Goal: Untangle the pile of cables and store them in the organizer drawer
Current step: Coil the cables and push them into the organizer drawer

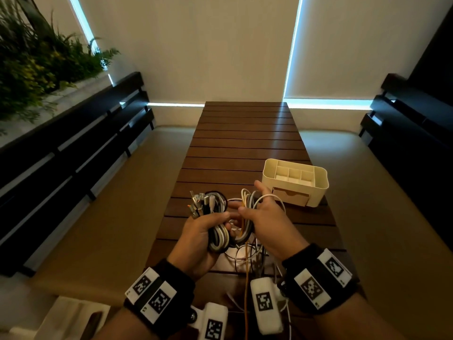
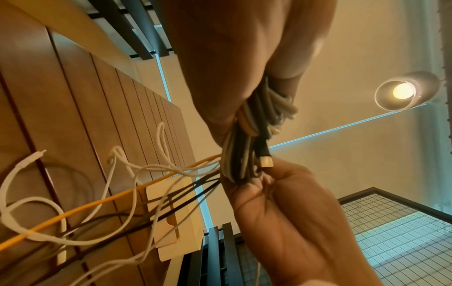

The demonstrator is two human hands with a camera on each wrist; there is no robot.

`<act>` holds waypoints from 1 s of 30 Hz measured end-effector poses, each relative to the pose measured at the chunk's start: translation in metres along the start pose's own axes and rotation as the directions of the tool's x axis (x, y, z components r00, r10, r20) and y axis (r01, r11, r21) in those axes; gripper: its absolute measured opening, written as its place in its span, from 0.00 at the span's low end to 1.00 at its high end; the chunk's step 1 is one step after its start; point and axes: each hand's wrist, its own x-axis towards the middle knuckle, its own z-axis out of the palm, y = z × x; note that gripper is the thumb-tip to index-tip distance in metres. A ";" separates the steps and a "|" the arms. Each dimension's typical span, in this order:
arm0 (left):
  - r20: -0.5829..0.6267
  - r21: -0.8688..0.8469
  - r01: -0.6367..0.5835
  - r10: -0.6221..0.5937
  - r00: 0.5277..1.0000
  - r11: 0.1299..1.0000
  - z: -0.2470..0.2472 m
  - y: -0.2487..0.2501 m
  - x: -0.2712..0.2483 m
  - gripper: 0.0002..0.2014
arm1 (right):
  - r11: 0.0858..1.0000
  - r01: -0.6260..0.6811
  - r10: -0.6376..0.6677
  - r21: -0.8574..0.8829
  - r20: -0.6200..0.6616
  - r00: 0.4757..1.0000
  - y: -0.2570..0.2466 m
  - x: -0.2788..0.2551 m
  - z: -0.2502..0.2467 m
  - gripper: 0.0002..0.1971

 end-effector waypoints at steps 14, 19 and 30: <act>0.129 0.277 -0.032 -0.005 0.992 0.960 0.005 0.000 -0.005 0.15 | 0.999 0.025 -0.028 0.038 0.083 0.996 -0.010 -0.013 0.018 0.47; 0.202 0.456 -0.095 0.001 0.979 0.885 0.005 0.006 -0.005 0.20 | 0.993 -0.006 0.023 -0.118 0.146 0.989 0.004 0.001 0.014 0.57; 0.190 0.543 -0.309 0.244 0.951 0.781 0.000 0.019 -0.005 0.08 | 0.803 0.087 0.139 -0.589 0.327 0.935 -0.029 -0.020 0.023 0.48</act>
